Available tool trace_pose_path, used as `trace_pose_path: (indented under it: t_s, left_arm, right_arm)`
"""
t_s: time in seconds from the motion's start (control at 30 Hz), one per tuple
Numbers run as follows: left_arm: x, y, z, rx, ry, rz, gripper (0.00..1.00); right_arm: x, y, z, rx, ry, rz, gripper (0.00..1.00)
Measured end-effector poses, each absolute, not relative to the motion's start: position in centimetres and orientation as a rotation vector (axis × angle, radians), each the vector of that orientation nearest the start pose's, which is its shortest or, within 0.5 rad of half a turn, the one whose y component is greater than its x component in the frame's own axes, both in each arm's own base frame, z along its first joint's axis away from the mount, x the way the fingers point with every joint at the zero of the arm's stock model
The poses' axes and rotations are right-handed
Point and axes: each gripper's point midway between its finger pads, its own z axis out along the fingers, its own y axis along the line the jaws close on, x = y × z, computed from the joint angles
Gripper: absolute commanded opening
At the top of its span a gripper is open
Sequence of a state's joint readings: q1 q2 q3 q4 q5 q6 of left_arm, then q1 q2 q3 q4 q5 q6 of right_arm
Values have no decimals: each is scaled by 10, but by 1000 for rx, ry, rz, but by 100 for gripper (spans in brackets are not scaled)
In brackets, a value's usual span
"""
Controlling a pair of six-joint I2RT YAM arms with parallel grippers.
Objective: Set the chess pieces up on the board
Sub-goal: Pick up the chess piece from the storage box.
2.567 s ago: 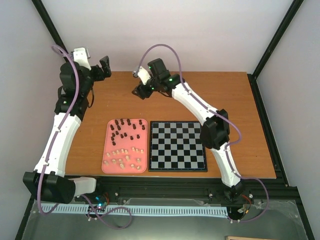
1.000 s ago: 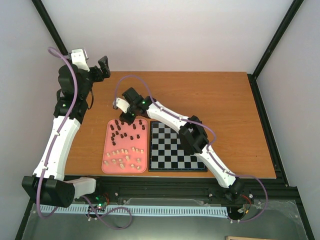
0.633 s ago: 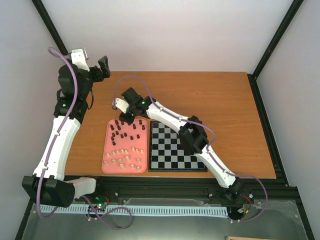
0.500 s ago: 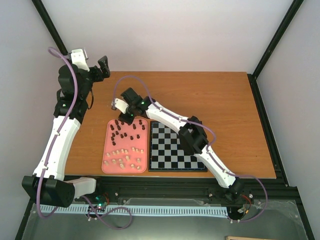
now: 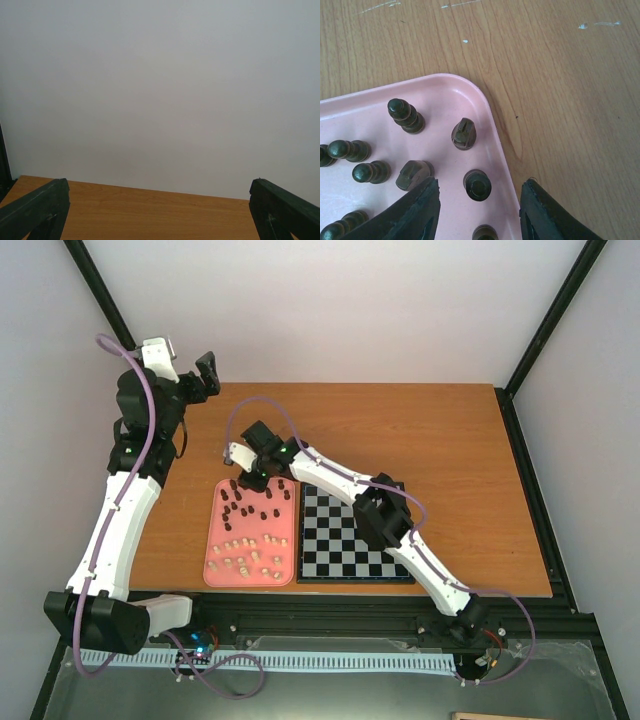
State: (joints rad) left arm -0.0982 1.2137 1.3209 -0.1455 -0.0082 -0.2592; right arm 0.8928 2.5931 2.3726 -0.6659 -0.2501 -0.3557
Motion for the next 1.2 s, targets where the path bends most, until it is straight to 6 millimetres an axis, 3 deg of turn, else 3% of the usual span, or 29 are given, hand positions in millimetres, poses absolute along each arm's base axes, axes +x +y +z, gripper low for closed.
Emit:
trace_pose_path:
  t_s: [0.93, 1.2]
  left_arm:
    - [411, -37, 435, -144, 1615, -261, 100]
    - [411, -36, 435, -148, 1614, -256, 100]
  right_arm:
    - [376, 534, 60, -1559, 1961, 534, 31]
    - [375, 535, 61, -1562, 1955, 535, 21]
